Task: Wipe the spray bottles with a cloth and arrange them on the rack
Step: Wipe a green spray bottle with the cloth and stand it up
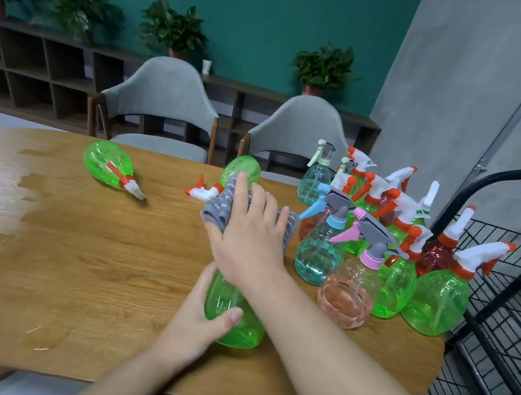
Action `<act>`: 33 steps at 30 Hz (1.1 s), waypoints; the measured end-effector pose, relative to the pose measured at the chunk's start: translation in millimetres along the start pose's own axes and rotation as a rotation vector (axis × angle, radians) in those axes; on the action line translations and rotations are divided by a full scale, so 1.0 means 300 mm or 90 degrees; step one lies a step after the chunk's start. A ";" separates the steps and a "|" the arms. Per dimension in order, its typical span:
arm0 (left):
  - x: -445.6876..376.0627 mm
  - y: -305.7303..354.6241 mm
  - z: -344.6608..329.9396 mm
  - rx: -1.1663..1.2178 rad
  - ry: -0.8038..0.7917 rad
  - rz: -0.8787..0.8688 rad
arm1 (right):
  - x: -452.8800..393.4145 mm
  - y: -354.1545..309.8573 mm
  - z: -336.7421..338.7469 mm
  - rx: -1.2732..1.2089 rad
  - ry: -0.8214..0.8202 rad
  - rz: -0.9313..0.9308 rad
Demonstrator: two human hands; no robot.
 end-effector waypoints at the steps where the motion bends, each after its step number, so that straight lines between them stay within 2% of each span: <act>1: 0.002 -0.006 0.003 -0.004 -0.004 0.006 | -0.014 0.003 0.014 -0.005 0.028 0.000; 4: 0.006 -0.021 0.004 -0.039 -0.016 0.022 | -0.044 0.019 0.069 -0.018 0.091 0.021; 8: 0.007 -0.025 -0.005 -0.059 -0.031 0.011 | -0.067 0.057 0.112 -0.042 0.066 0.042; 11: 0.008 -0.023 -0.008 -0.065 -0.041 -0.009 | -0.075 0.073 0.124 -0.077 0.094 0.052; 18: 0.011 -0.011 -0.004 -0.088 -0.039 -0.026 | -0.049 0.158 0.106 -0.367 0.067 -0.001; 23: 0.011 -0.014 0.002 -0.096 -0.028 -0.030 | 0.008 0.206 0.064 -0.254 0.078 -0.056; 26: 0.007 -0.017 0.000 -0.096 -0.040 -0.031 | 0.013 0.216 0.058 -0.238 0.082 -0.075; 28: 0.006 -0.013 -0.003 -0.084 -0.045 -0.033 | 0.017 0.219 0.057 -0.300 0.137 -0.083; 30: 0.005 -0.011 -0.003 -0.074 -0.043 -0.039 | 0.044 0.205 0.079 -0.424 0.271 -0.043; 32: 0.005 -0.010 -0.005 -0.068 -0.038 -0.036 | 0.077 0.169 0.114 -0.390 0.403 0.081; 33: 0.005 -0.006 -0.006 -0.065 -0.038 -0.032 | 0.088 0.141 0.129 -0.335 0.434 0.158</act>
Point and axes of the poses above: each hand's wrist, its own x-axis away from the middle knuckle, its own z-axis out of the back of the hand, y = z × x, the point moved 4 cm from there along -x, towards the middle knuckle, and after that the axes turned 11 degrees about -y, right-handed, at the moved point
